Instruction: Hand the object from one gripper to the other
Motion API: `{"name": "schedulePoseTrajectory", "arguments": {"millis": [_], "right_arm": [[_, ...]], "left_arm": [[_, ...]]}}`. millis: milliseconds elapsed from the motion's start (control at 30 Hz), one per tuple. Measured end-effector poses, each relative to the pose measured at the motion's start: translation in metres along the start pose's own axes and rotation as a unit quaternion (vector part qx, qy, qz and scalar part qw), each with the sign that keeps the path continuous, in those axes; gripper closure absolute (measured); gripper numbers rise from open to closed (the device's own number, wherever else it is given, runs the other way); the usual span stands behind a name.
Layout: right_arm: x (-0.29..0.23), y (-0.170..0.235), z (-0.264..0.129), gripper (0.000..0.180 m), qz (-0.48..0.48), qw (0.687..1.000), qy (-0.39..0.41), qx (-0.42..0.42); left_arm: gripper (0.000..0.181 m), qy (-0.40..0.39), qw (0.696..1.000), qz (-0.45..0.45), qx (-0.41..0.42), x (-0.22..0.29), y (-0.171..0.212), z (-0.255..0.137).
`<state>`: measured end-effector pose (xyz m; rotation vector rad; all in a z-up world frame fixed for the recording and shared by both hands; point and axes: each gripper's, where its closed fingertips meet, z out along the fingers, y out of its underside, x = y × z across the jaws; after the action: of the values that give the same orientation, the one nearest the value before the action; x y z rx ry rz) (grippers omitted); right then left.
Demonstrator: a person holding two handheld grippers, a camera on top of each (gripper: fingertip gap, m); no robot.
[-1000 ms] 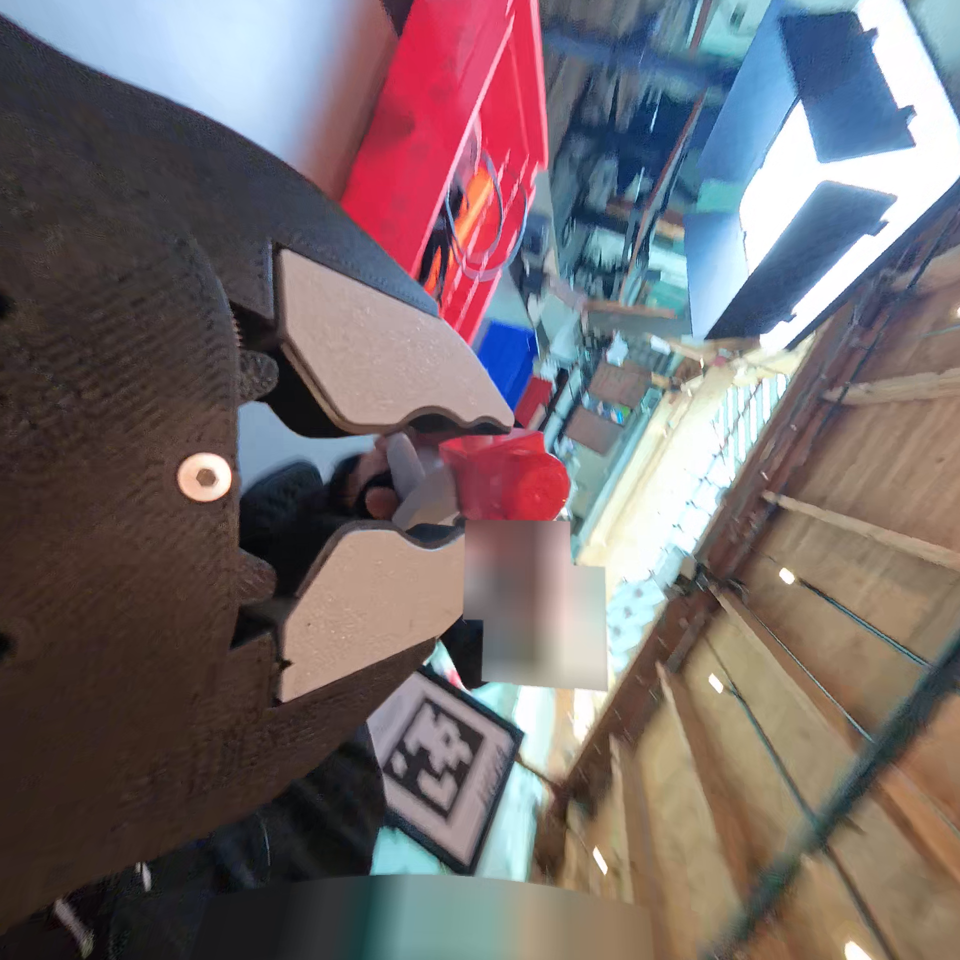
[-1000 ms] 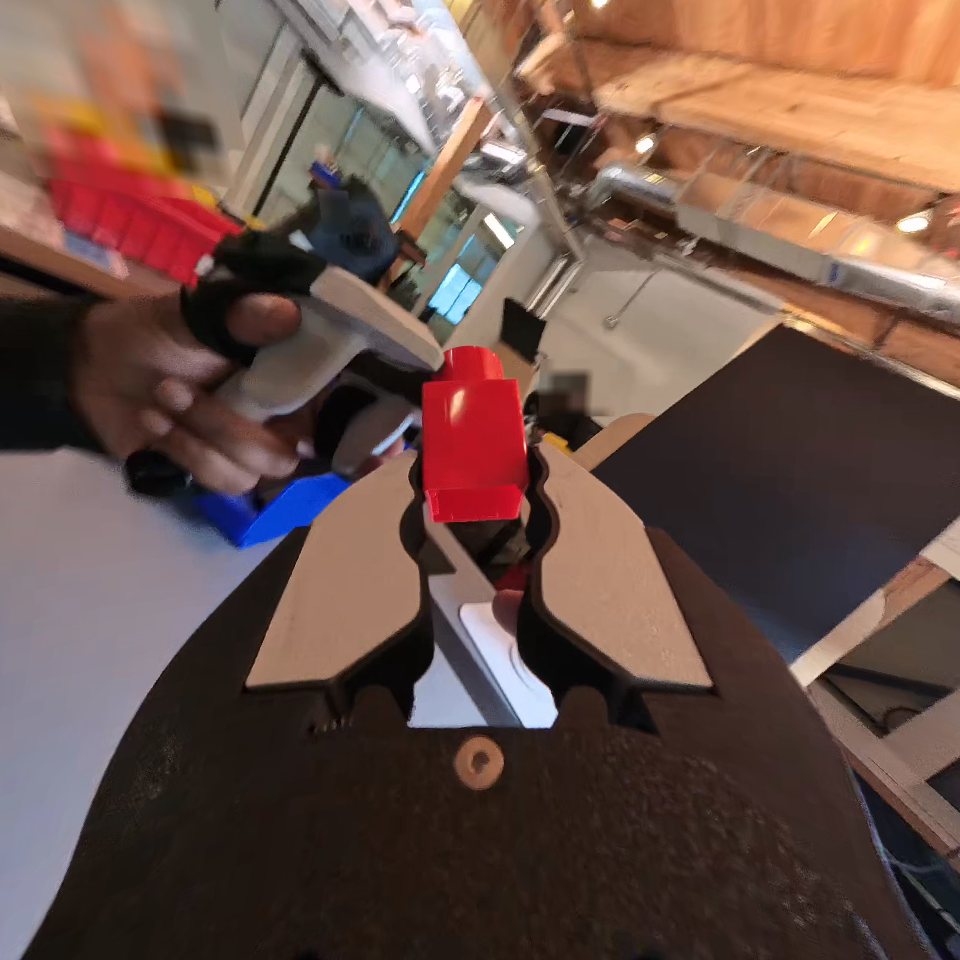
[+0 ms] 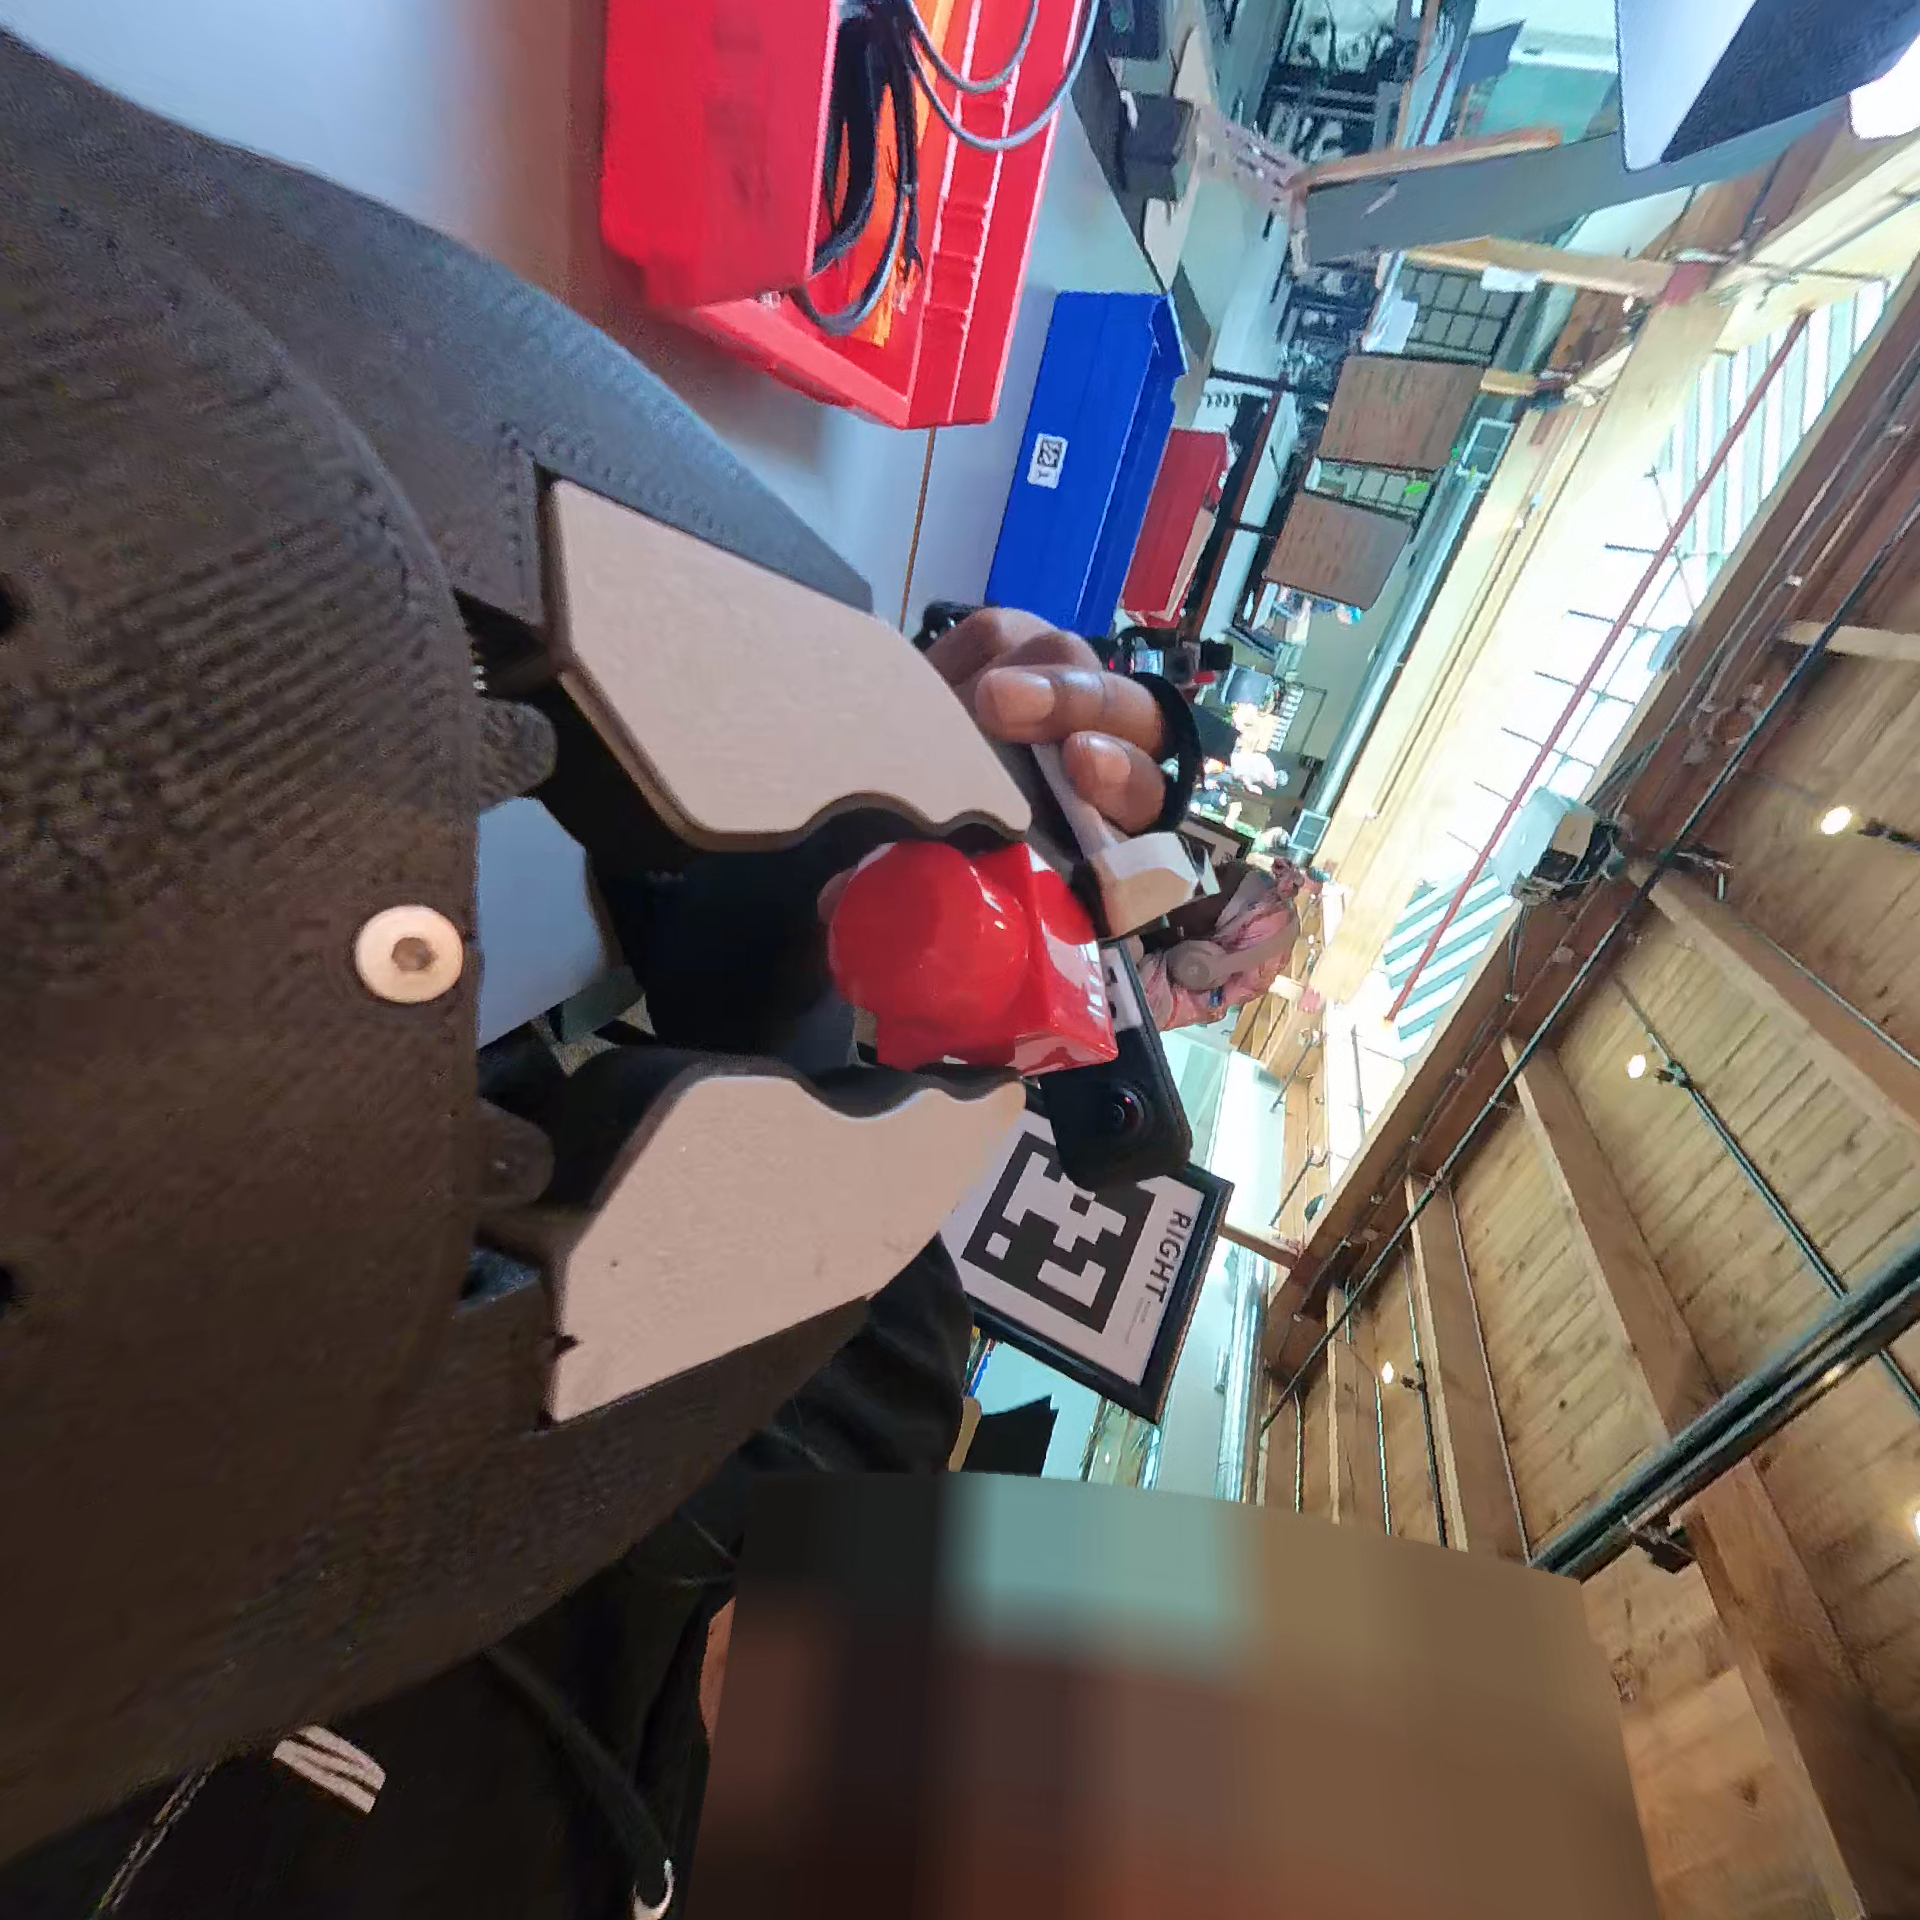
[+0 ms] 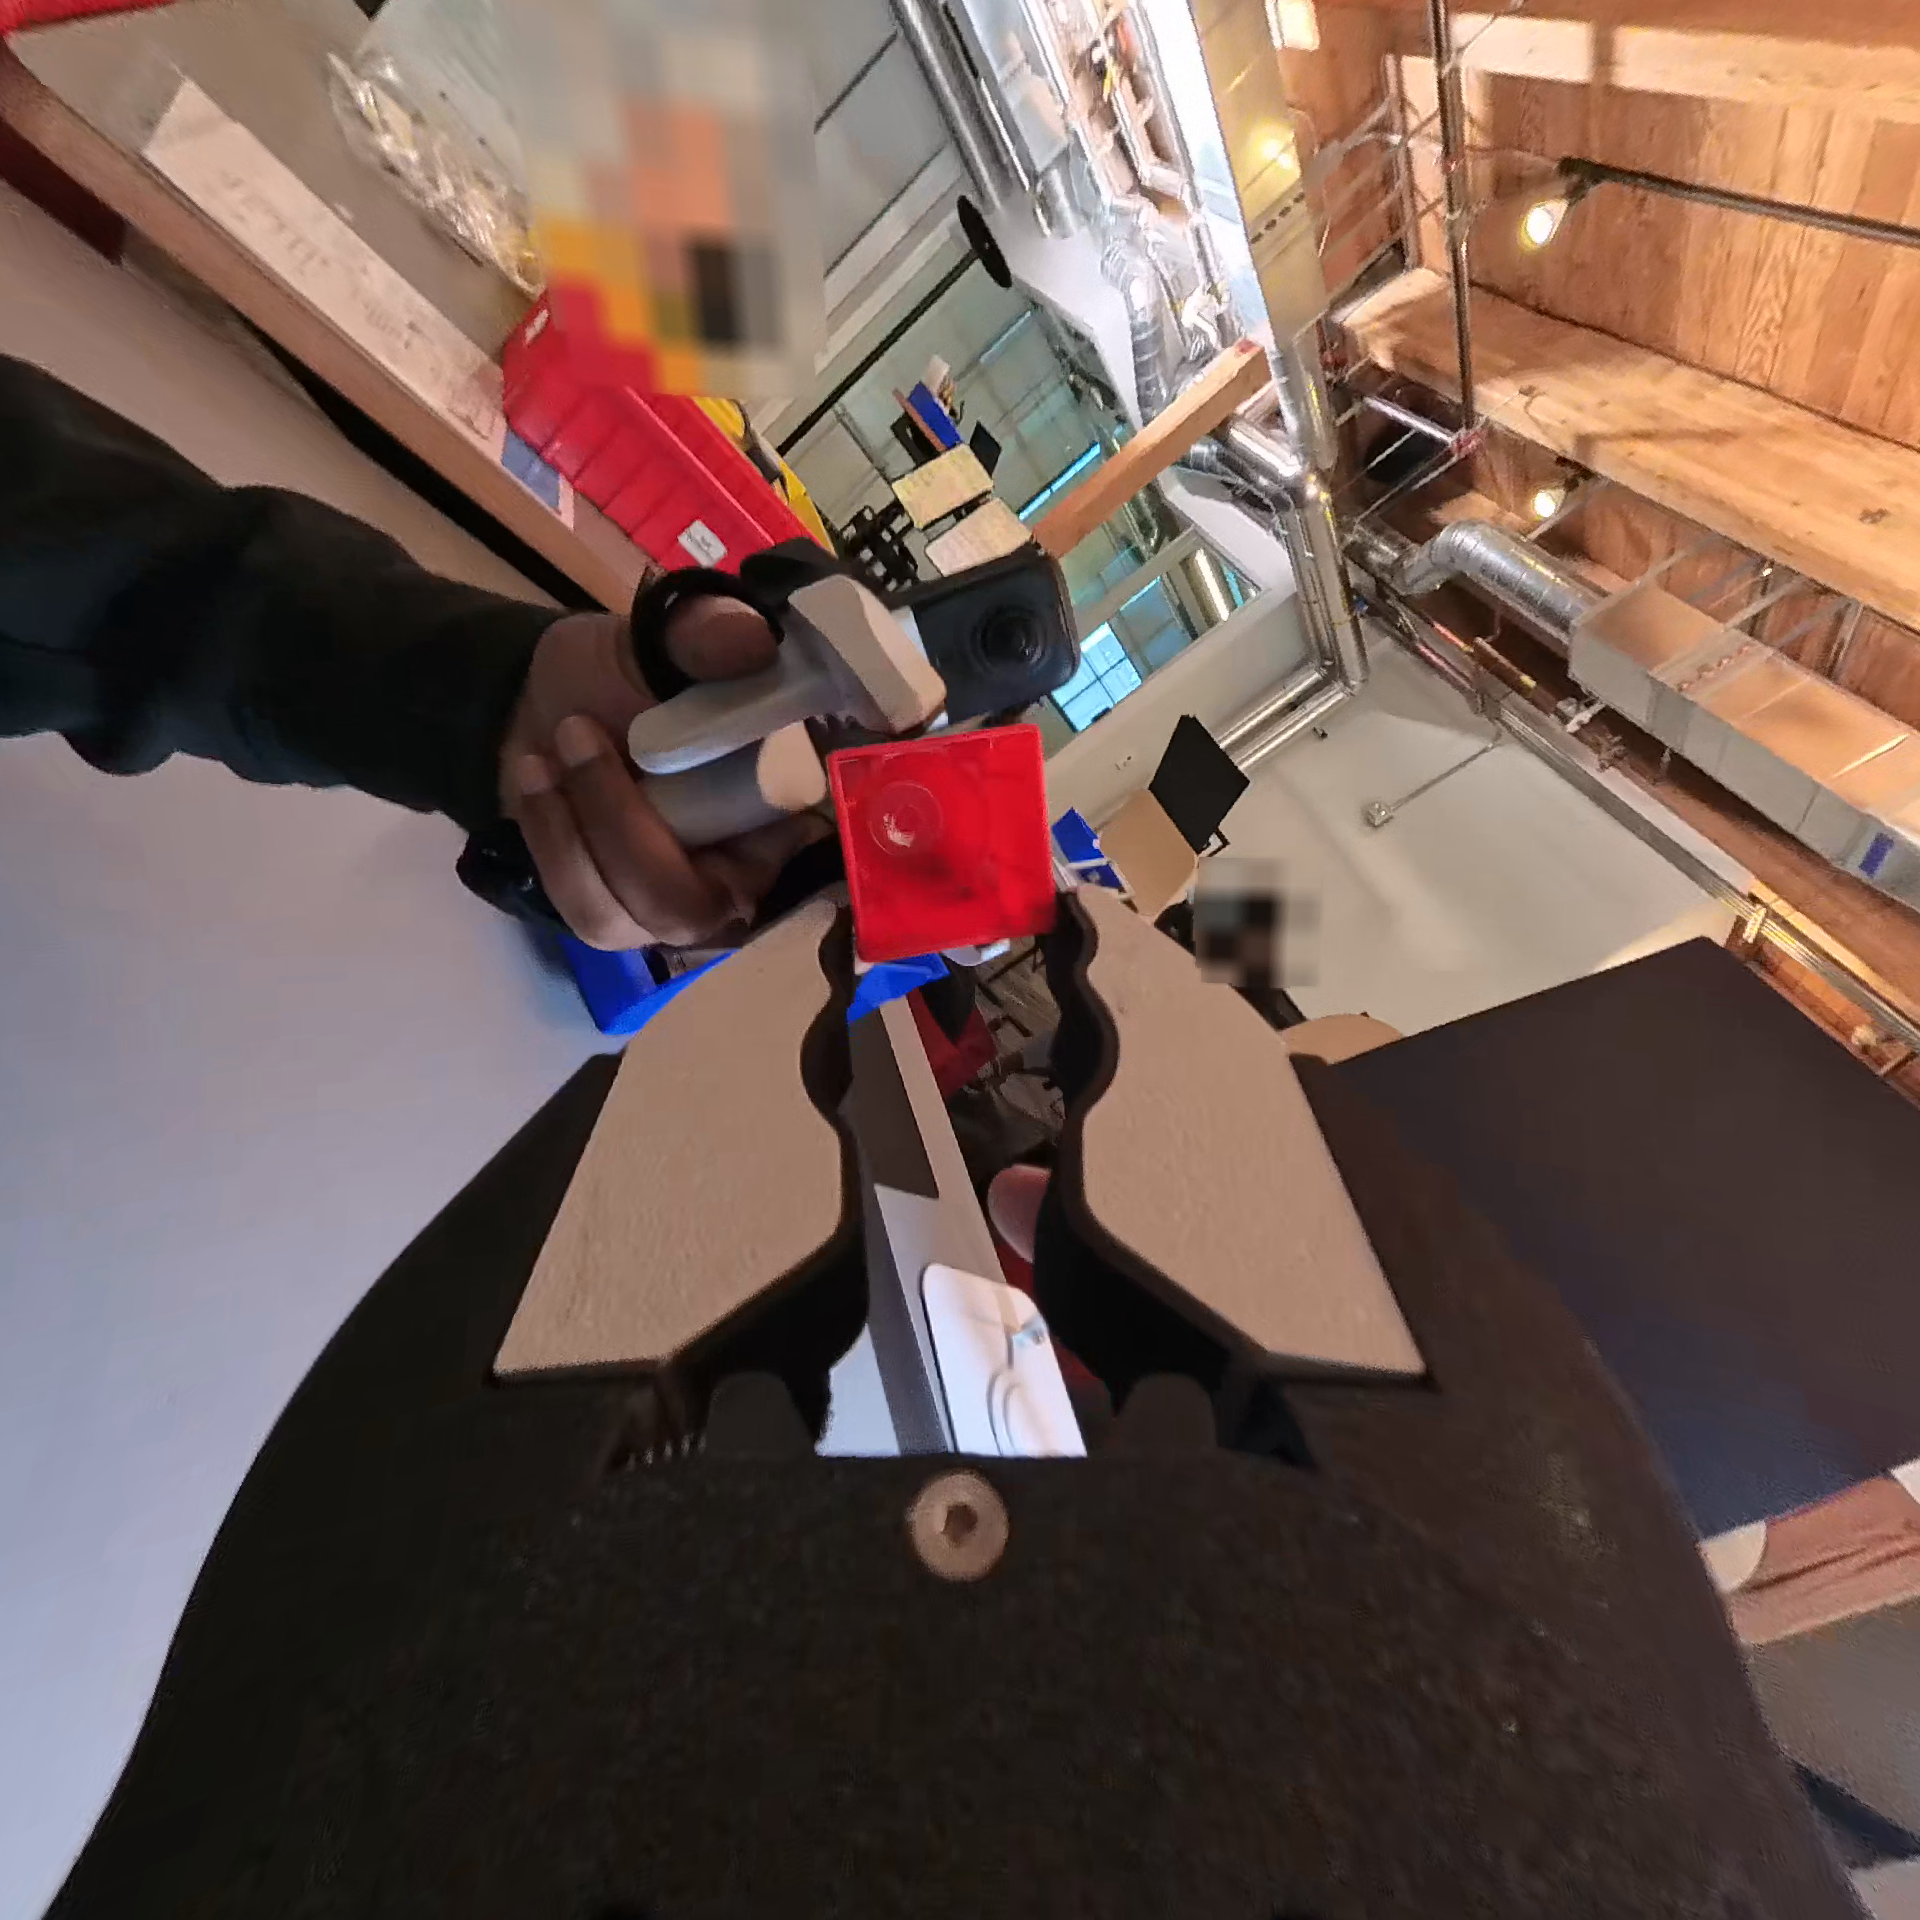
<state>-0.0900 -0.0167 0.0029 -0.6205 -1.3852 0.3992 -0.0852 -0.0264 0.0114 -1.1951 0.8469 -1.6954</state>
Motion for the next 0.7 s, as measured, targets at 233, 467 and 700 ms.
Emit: {"name": "schedulePoseTrajectory", "arguments": {"millis": [233,467,700], "right_arm": [[0.016,0.029,-0.003,0.144,-0.075,0.99,0.045,-0.112],[0.027,0.062,0.0,0.144,-0.158,0.955,0.095,-0.233],[0.024,0.051,0.005,0.145,-0.192,0.948,0.115,-0.227]], "left_arm": [[0.135,-0.172,0.983,0.051,-0.022,-0.036,-0.005,-0.015],[0.132,-0.353,0.921,0.141,-0.091,-0.057,-0.002,-0.022],[0.143,-0.367,0.914,0.157,-0.071,-0.067,-0.002,-0.017]]}}
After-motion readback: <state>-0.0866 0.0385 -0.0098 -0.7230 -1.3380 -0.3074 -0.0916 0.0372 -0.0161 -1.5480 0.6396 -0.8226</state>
